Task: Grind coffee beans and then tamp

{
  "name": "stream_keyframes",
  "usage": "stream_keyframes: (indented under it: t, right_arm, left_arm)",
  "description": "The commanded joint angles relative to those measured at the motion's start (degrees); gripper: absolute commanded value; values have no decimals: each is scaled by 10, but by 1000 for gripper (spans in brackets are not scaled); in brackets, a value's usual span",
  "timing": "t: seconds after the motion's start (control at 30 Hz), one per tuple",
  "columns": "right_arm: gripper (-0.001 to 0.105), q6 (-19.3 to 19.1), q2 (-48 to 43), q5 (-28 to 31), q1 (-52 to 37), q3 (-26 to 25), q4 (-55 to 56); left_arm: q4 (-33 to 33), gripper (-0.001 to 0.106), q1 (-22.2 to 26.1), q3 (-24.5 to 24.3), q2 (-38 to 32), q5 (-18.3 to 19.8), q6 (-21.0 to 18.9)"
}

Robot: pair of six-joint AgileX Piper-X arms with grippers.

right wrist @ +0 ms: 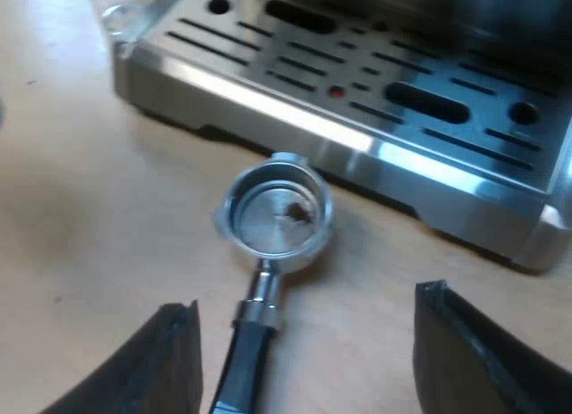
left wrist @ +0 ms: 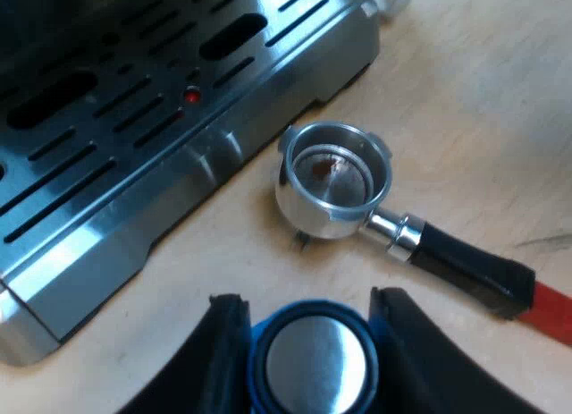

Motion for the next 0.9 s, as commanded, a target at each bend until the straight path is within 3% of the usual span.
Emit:
stream_keyframes:
  t: [0.03, 0.13, 0.5, 0.63, 0.9]
  right_arm:
    - [54, 0, -4, -57, -43, 16, -6]
    - [54, 0, -4, -106, -83, 41, -32]
    - [54, -20, -4, -131, -95, 116, -169]
    - [54, -31, -4, -131, -95, 138, -229]
    - [54, -46, -4, -131, -95, 143, -230]
  left_arm:
    - [13, 14, -4, -16, -5, 5, -6]
    - [21, 14, -4, -25, -5, 5, -6]
    - [33, 14, -4, -67, 8, 4, -6]
    - [33, 14, -31, -84, 30, -11, -5]
    - [12, 14, -108, -107, 92, -54, -2]
